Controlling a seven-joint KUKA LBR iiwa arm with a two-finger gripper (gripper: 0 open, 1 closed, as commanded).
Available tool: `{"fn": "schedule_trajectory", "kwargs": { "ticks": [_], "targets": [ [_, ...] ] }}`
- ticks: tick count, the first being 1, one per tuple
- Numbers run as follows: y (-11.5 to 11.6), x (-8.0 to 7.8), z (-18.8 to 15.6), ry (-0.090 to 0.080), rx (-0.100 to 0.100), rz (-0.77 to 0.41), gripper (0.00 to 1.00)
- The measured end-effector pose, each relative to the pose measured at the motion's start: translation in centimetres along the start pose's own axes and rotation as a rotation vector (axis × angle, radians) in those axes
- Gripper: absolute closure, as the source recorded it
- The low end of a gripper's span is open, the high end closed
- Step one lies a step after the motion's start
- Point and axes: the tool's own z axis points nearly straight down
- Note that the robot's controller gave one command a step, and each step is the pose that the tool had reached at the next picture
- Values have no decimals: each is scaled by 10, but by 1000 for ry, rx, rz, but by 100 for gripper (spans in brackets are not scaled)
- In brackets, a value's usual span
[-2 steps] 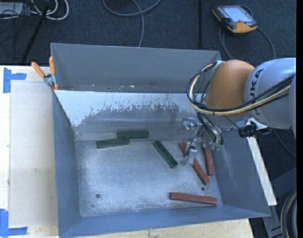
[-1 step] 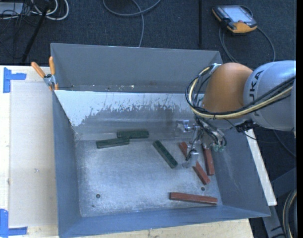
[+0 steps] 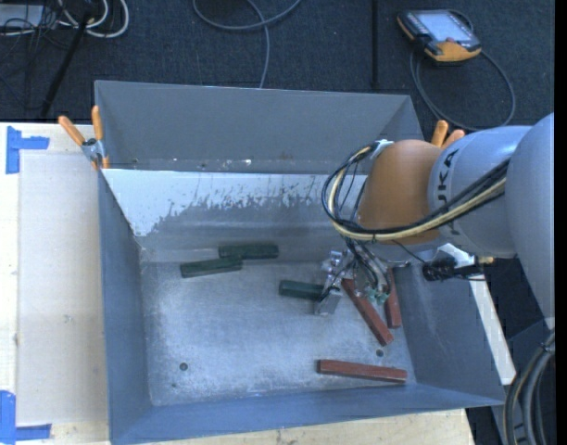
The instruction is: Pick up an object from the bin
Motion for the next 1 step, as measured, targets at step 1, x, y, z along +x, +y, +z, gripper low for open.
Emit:
{"fn": "schedule_trajectory", "kwargs": {
  "ticks": [1],
  "targets": [
    [0,0,0,-1,0,-1,100]
  ]
}}
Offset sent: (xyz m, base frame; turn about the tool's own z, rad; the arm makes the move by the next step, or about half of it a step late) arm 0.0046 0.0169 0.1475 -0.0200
